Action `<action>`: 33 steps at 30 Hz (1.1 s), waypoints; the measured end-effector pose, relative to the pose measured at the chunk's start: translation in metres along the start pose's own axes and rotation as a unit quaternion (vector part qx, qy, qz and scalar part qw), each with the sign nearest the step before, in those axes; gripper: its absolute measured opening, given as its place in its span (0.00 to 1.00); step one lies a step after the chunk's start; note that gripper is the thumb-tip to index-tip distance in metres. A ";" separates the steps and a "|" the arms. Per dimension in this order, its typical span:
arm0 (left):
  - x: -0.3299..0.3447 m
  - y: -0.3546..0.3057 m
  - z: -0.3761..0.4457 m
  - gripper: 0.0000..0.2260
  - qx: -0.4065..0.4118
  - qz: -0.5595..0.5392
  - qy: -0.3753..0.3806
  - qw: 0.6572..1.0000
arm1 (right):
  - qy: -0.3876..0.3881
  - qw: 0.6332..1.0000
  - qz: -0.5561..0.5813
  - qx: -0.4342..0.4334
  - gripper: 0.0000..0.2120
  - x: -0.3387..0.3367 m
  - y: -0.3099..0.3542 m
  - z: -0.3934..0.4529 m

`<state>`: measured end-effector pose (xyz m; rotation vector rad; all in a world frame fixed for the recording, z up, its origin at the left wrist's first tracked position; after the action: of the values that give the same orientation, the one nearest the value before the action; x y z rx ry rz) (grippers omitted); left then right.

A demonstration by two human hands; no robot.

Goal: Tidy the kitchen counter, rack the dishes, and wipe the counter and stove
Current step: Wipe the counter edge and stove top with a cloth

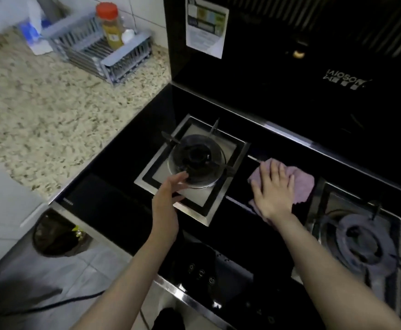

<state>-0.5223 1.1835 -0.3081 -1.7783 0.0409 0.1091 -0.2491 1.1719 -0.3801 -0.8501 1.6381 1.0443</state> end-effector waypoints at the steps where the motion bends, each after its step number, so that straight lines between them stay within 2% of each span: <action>1: -0.002 -0.003 0.008 0.19 0.019 0.017 0.013 1.000 | -0.007 1.000 0.006 0.028 0.30 -0.003 -0.005 0.014; 5: -0.008 -0.020 0.022 0.14 0.156 0.113 0.058 0.979 | -0.068 0.991 0.024 0.111 0.27 -0.009 -0.017 0.047; 7: -0.008 -0.034 0.027 0.12 0.240 0.178 0.074 0.951 | -0.074 0.988 0.043 0.130 0.26 -0.010 -0.021 0.056; 9: -0.001 -0.040 0.038 0.12 0.302 0.274 0.089 0.909 | -0.071 0.988 0.055 0.129 0.25 -0.009 -0.024 0.062; 12: 0.012 -0.028 0.062 0.14 0.305 0.375 0.134 0.865 | -0.070 0.991 0.044 0.109 0.24 -0.009 -0.024 0.061; 14: 0.015 -0.020 0.073 0.15 0.290 0.388 0.151 0.862 | -0.060 0.996 0.020 0.057 0.24 -0.006 -0.011 0.052; 18: 0.015 -0.011 0.077 0.15 0.300 0.360 0.135 0.873 | -0.038 0.998 0.027 -0.035 0.25 0.009 0.022 0.005; 24: 0.014 -0.006 0.065 0.15 0.286 0.316 0.147 0.893 | -0.010 0.998 0.038 -0.051 0.28 0.023 0.057 -0.074; 33: -0.020 -0.038 0.042 0.13 0.323 0.273 0.122 0.898 | 0.025 0.996 0.059 -0.067 0.30 0.054 0.137 -0.181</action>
<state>-0.5415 1.2315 -0.2779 -1.0604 0.6858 0.2439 -0.4513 1.0553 -0.3712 -0.8825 1.6918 1.2351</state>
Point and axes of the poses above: each hand's wrist, its own z-axis towards the middle knuckle, its own x-axis out of the palm, y = z × x, the point moved 5 cm from there along z, towards the middle knuckle, and after that the axes turned 10 degrees about z, right-handed, at the moved point
